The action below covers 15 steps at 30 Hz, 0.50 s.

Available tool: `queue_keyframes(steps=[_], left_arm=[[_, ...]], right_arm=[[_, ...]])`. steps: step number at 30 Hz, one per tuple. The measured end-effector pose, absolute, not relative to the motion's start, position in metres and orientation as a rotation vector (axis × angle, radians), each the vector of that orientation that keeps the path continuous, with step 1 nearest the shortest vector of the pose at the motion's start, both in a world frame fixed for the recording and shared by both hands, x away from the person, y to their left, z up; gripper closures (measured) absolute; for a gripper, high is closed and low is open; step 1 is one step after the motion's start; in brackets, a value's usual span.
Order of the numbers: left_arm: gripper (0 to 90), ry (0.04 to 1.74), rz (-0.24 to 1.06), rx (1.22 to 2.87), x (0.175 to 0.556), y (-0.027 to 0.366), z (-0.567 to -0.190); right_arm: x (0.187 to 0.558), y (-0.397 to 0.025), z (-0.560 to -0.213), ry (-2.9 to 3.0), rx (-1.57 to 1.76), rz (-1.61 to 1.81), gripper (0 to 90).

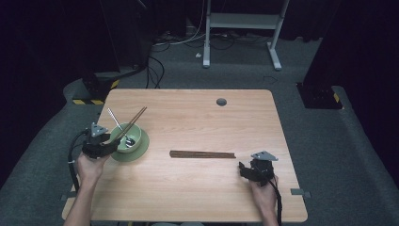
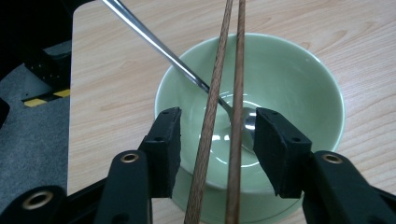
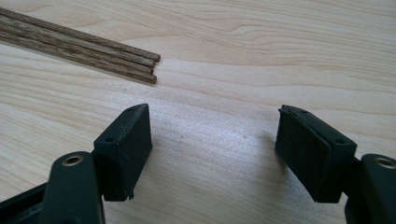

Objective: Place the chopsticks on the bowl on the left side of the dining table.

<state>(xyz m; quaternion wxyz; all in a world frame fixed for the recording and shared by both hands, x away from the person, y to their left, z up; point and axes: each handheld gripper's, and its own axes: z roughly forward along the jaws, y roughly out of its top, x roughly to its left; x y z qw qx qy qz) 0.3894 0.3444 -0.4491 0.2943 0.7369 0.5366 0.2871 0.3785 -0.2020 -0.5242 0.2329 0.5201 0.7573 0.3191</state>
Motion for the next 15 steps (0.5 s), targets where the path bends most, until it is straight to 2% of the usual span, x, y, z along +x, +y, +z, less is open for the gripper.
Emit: queue_keyframes(steps=[15], left_arm=[[56.3,1.486,0.742,1.961,0.3947,0.3541,-0.4559]], right_arm=[[0.3785,-0.2020,-0.5242,2.081,1.427,0.878,26.8]])
